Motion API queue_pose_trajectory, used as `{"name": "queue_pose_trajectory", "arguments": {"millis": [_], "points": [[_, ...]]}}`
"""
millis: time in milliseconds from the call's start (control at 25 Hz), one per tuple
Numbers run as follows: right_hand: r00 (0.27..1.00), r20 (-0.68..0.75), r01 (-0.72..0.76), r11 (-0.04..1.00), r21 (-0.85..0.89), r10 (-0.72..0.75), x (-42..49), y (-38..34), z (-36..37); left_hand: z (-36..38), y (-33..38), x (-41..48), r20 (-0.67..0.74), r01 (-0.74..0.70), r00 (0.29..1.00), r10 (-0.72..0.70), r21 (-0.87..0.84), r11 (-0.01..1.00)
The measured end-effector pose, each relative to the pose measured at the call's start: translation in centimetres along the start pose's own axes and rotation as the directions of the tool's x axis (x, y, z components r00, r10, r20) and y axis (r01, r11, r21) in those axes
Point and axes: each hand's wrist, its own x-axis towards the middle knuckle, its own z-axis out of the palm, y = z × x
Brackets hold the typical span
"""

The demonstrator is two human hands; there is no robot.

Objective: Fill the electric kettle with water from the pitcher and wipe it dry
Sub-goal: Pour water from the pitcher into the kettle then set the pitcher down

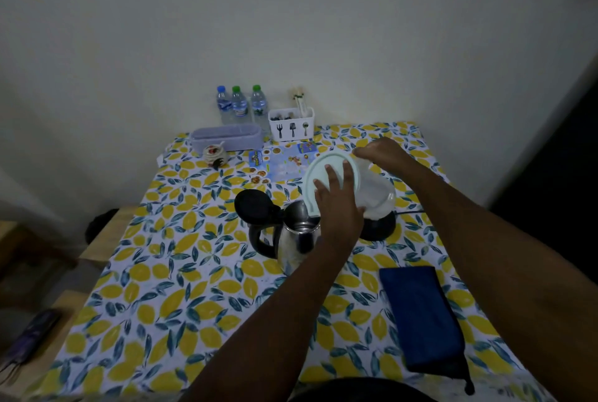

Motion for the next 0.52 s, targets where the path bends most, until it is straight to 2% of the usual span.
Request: {"name": "queue_pose_trajectory", "arguments": {"millis": [120,520], "points": [[1.0,0.008,0.01,0.997,-0.077,-0.009,0.1,-0.6,0.1,0.4,-0.6,0.3,-0.012,0.006,1.0,-0.007,-0.037,0.999],[0.999,0.003,0.035,0.986,-0.163,-0.035,1.0,-1.7,0.4,1.1,-1.2,0.8,-0.028,0.05,0.998,-0.053,-0.094,0.994]]}}
